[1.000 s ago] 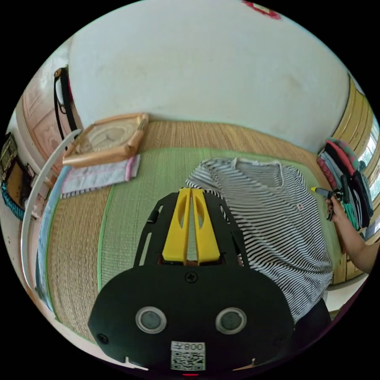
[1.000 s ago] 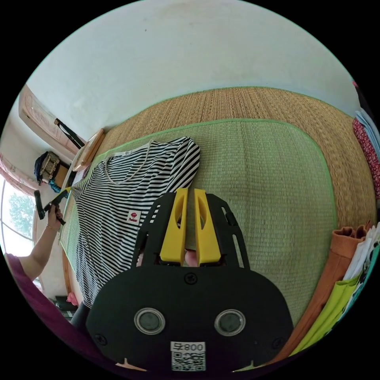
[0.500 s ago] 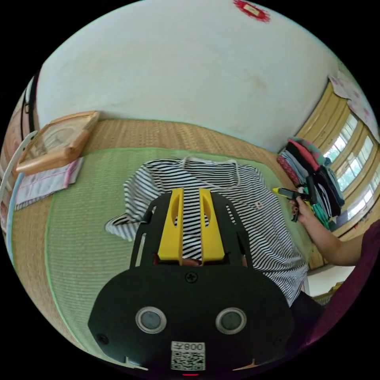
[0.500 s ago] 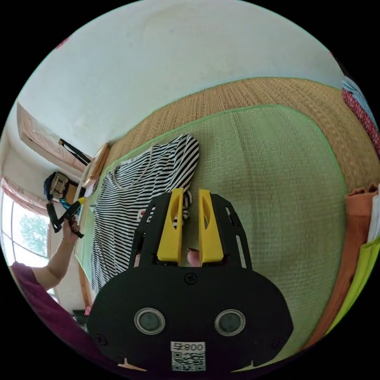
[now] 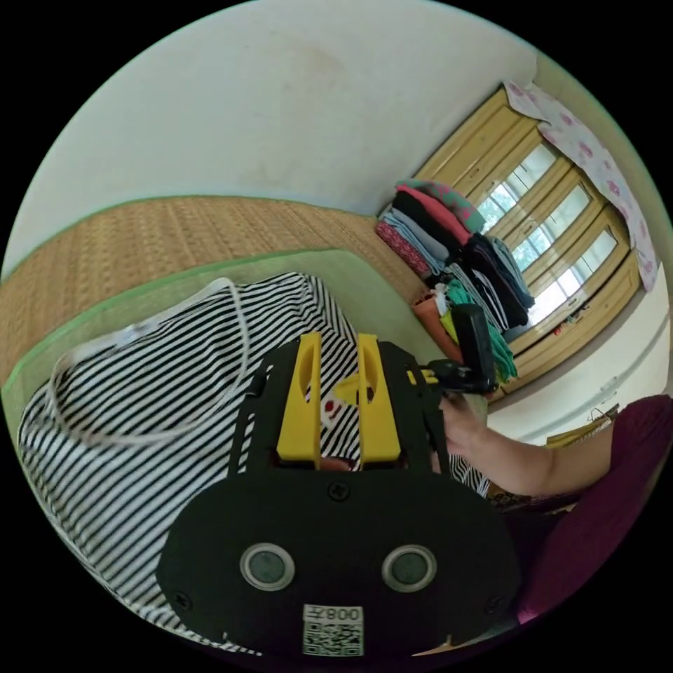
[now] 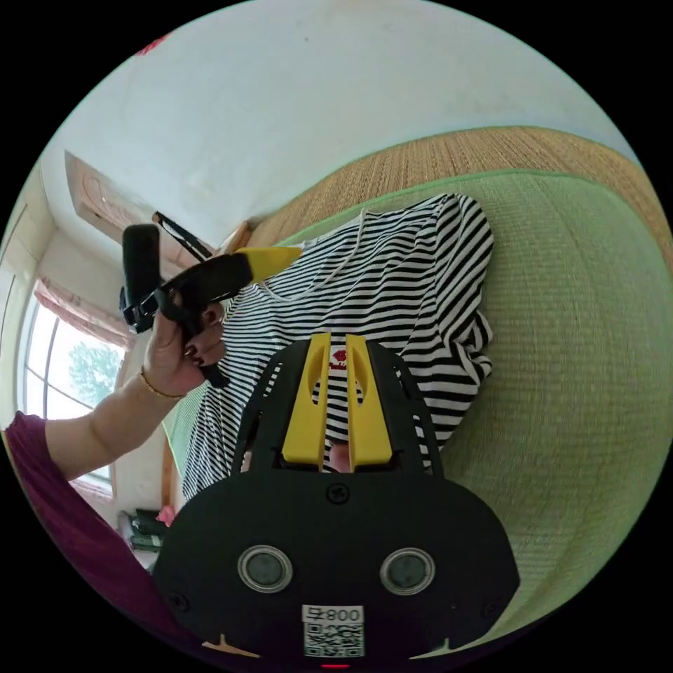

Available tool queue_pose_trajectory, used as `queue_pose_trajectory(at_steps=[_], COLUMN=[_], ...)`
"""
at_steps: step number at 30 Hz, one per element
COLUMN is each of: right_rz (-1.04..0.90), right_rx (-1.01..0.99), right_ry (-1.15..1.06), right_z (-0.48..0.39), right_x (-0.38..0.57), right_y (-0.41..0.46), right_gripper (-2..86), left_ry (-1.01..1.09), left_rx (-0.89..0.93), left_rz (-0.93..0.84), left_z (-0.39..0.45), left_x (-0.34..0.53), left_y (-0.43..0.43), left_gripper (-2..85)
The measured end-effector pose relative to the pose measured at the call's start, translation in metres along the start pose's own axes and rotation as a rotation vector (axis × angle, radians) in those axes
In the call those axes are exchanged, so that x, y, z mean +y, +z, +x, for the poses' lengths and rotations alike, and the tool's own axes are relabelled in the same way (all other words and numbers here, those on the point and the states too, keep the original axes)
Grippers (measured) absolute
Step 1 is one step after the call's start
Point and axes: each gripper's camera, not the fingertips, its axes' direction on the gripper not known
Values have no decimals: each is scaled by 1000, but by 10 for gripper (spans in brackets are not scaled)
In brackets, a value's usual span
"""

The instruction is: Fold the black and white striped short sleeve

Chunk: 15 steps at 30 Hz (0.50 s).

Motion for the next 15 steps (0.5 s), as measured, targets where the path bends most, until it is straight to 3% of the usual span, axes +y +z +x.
queue_pose_trajectory(at_steps=[6,9,15], right_rz=[152,170,207], right_rx=[147,191,164], right_ry=[49,82,77], right_z=[4,17,22], right_x=[33,40,43], right_y=[-60,-74,-84], right_gripper=[53,59,57], left_ry=[86,61,-64], left_rx=[-157,-291,-123], left_rz=[-160,-247,81], left_z=[45,55,53], left_x=[-98,-124,-116], left_y=[73,97,14], left_gripper=[97,49,7])
